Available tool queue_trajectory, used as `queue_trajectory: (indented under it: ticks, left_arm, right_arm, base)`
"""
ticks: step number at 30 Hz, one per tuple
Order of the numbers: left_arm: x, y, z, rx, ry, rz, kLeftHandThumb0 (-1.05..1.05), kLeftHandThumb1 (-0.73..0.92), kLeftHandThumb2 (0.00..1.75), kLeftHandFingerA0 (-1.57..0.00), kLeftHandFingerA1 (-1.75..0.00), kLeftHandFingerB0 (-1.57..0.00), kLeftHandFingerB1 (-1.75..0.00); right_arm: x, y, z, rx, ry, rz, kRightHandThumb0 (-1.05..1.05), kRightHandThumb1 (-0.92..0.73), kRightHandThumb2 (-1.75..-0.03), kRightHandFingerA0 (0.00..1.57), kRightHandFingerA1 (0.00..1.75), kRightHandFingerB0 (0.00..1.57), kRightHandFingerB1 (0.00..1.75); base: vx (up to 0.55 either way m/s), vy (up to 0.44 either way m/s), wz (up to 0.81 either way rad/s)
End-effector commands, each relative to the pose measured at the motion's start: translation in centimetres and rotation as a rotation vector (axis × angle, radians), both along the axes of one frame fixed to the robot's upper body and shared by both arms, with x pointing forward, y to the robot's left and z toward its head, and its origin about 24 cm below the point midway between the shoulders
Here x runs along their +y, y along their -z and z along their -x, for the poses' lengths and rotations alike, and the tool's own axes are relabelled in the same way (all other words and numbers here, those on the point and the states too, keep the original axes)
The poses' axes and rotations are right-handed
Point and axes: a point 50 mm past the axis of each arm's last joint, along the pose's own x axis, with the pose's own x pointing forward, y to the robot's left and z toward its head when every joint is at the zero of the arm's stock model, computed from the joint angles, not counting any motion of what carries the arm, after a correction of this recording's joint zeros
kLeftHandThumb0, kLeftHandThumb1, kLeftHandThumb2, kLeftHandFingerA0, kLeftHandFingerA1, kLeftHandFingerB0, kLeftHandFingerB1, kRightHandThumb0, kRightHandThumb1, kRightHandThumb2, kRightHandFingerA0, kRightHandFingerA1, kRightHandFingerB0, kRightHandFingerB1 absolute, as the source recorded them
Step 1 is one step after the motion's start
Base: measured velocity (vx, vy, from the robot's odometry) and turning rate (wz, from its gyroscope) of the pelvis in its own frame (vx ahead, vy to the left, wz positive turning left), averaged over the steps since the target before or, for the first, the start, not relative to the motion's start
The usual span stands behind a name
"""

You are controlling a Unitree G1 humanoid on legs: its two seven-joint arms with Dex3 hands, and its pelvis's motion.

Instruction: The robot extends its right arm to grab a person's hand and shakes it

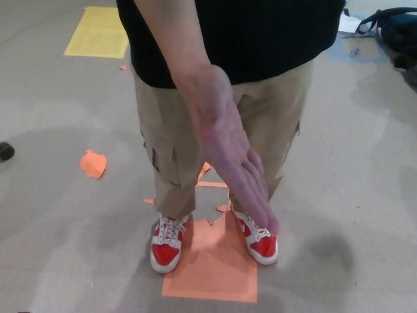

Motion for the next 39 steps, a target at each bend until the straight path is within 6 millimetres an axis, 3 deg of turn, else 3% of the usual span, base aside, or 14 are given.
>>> queue_trajectory:
  ticks: [1, 6, 7, 8, 9, 10, 15, 19, 21, 22, 25, 27, 31, 39]
  left_arm:
    - [0.7, 0.0, 0.8, 0.028, 0.014, 0.005, -0.77, 0.92, 0.71, -0.31, -0.35, -0.24, -0.31]
    - [0.9, -0.1, 0.9, 0.012, 0.009, 0.012, -0.76, 0.92, 0.71, -0.31, -0.34, -0.24, -0.31]
    - [0.9, -0.1, 0.9, 0.01, 0.024, 0.004, -0.79, 0.92, 0.71, -0.33, -0.36, -0.27, -0.33]
    - [0.8, -0.1, 0.9, 0.012, 0.033, 0.002, -0.78, 0.92, 0.73, -0.31, -0.36, -0.25, -0.33]
    - [0.8, 0.0, 1.0, 0.017, 0.036, 0.003, -0.78, 0.92, 0.73, -0.31, -0.36, -0.25, -0.33]
    - [0.8, 0.0, 1.1, 0.018, 0.029, 0.012, -0.77, 0.92, 0.74, -0.28, -0.35, -0.23, -0.32]
    - [0.9, 0.2, 1.5, 0.013, 0.009, 0.001, -0.79, 0.91, 0.71, -0.34, -0.37, -0.26, -0.33]
    - [0.9, 0.3, 1.7, 0.013, 0.011, -0.002, -0.76, 0.92, 0.71, -0.34, -0.36, -0.27, -0.33]
    - [1.0, 0.3, 1.7, 0.03, 0.004, 0.005, -0.81, 0.92, 0.72, -0.32, -0.36, -0.25, -0.32]
    - [1.0, 0.3, 1.9, 0.027, 0.005, 0.011, -0.78, 0.92, 0.72, -0.33, -0.37, -0.26, -0.33]
    - [1.1, 0.3, 2.0, 0.021, 0.015, -0.003, -0.8, 0.92, 0.72, -0.36, -0.37, -0.28, -0.33]
    - [1.1, 0.4, 2.1, 0.029, 0.012, -0.005, -0.76, 0.92, 0.72, -0.34, -0.36, -0.24, -0.32]
    - [1.3, 0.3, 2.2, 0.024, -0.002, 0.019, -0.75, 0.92, 0.72, -0.29, -0.35, -0.22, -0.32]
    - [1.4, -0.1, 1.7, -0.01, 0.006, 0.018, -0.72, 0.92, 0.71, -0.31, -0.35, -0.27, -0.32]
  right_arm:
    - [-0.7, -1.1, -1.0, -0.112, 0.047, -0.06, -0.72, -0.7, -1.0, 0.0, 0.17, 0.0, 0.2]
    - [0.7, -4.6, -4.1, -0.51, 0.025, -0.125, -0.81, -0.7, -1.02, 0.0, 0.18, 0.0, 0.13]
    - [1.3, -5.4, -4.1, -0.588, -0.01, -0.136, -0.75, -0.64, -0.86, 0.0, 0.12, 0.0, 0.11]
    - [2.1, -6.5, -4.1, -0.662, -0.048, -0.146, -0.73, -0.83, -0.64, 0.0, 0.08, 0.0, 0.11]
    - [2.8, -7.4, -4.0, -0.712, -0.077, -0.153, -0.73, -0.83, -0.64, 0.0, 0.08, 0.0, 0.11]
    - [3.7, -8.5, -3.8, -0.764, -0.128, -0.154, -0.82, -0.72, -1.02, 0.0, 0.1, 0.0, 0.11]
    - [9.0, -15.8, -1.6, -1.06, -0.321, -0.235, -0.88, -0.73, -1.04, 0.0, 0.1, 0.0, 0.1]
    - [10.5, -18.5, -0.2, -1.166, -0.41, -0.24, -0.79, -0.67, -0.87, 0.0, 0.04, 0.0, 0.08]
    - [11.8, -21.1, 1.0, -1.24, -0.505, -0.223, -0.83, -0.74, -1.07, 0.0, 0.15, 0.0, 0.15]
    - [12.1, -21.6, 1.3, -1.245, -0.519, -0.23, -0.84, -0.71, -0.93, 0.0, 0.02, 0.0, 0.05]
    - [13.1, -23.2, 2.3, -1.27, -0.556, -0.242, -0.86, -0.74, -1.08, 0.0, 0.14, 0.0, 0.12]
    - [13.7, -24.5, 3.0, -1.304, -0.594, -0.249, -0.85, -0.69, -0.92, 0.0, 0.06, 0.0, 0.02]
    - [15.2, -26.7, 3.9, -1.351, -0.66, -0.242, -0.92, -0.71, -1.05, 0.0, 0.07, 0.0, 0.07]
    - [16.6, -28.0, 3.3, -1.395, -0.702, -0.214, -0.97, -0.72, -1.03, 0.0, 0.02, 0.0, 0.02]
  base:
    - [0.0, 0.0, 0.0]
    - [0.0, 0.0, 0.0]
    - [0.0, 0.0, 0.0]
    - [0.0, 0.0, 0.0]
    - [0.0, 0.0, 0.0]
    - [0.0, 0.0, 0.0]
    - [0.0, 0.0, 0.0]
    - [0.0, 0.0, 0.0]
    - [0.0, 0.0, 0.0]
    - [0.0, 0.0, 0.0]
    - [0.0, 0.0, 0.0]
    - [0.0, 0.0, 0.0]
    - [0.0, 0.0, 0.0]
    - [0.0, 0.0, 0.0]
